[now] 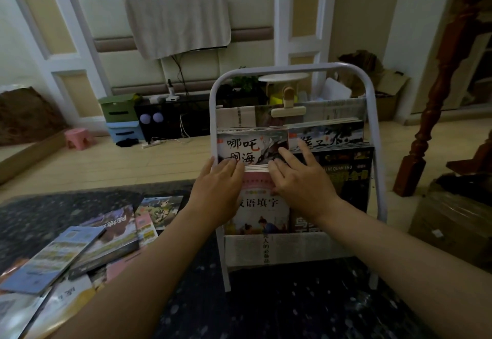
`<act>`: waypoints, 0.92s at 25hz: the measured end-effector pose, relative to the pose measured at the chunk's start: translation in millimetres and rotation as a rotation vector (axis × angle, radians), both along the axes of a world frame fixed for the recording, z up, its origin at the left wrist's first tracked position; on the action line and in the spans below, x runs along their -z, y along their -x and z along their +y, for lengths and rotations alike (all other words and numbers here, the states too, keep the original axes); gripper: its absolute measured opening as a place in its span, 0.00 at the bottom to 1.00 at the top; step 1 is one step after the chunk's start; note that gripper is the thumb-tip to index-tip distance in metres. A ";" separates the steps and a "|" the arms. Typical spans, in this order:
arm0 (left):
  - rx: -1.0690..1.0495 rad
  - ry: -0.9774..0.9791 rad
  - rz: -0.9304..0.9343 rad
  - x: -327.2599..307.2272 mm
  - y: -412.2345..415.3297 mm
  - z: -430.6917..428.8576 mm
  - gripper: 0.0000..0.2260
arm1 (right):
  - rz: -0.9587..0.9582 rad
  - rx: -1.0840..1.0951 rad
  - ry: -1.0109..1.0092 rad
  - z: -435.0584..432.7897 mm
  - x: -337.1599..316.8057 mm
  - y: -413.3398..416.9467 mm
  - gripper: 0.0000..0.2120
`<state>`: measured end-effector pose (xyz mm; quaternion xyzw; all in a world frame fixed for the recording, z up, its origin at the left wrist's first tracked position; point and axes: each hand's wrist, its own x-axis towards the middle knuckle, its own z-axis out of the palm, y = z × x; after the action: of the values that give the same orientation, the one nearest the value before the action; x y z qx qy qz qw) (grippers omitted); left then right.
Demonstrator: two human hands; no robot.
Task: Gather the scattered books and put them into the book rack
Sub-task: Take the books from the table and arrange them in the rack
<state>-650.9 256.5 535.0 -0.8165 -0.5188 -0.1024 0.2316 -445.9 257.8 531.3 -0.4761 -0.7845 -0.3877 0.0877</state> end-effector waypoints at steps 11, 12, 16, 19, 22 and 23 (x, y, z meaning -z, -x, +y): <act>-0.053 -0.006 0.060 10.7 -1.7 3.3 0.45 | -0.177 0.123 0.211 18.1 -16.2 29.6 0.22; -0.054 -0.012 0.063 11.0 -2.5 3.5 0.44 | -0.175 0.122 0.212 17.8 -16.2 29.3 0.22; -0.055 -0.028 0.031 13.7 -5.5 4.7 0.41 | -0.170 0.099 0.181 21.4 -13.1 28.1 0.23; -0.070 -0.016 0.036 14.6 -6.0 3.3 0.40 | -0.197 0.113 0.198 20.5 -13.1 28.3 0.21; -0.058 0.022 0.042 9.8 -6.3 2.1 0.40 | -0.174 0.144 0.231 17.4 -17.8 31.1 0.19; -0.046 0.044 0.043 5.5 -5.0 0.7 0.41 | -0.168 0.155 0.262 15.3 -20.1 32.7 0.20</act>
<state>-645.9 257.3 529.5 -0.8113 -0.5343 -0.0682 0.2272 -478.6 273.1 551.4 -0.5086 -0.7936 -0.3262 -0.0713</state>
